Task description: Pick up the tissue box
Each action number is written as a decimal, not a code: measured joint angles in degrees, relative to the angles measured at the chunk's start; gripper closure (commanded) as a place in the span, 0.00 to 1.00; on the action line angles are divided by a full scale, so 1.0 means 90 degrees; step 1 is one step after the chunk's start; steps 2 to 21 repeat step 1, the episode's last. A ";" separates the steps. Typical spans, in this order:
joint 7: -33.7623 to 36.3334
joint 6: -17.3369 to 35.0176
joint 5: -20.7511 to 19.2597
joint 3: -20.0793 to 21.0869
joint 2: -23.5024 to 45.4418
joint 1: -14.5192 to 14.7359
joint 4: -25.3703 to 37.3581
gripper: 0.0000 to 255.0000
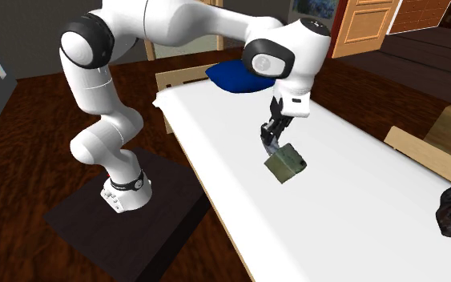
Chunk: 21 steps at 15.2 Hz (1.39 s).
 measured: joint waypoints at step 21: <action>0.0010 -0.0050 -0.0003 0.0001 0.0007 0.0001 0.0058 1.00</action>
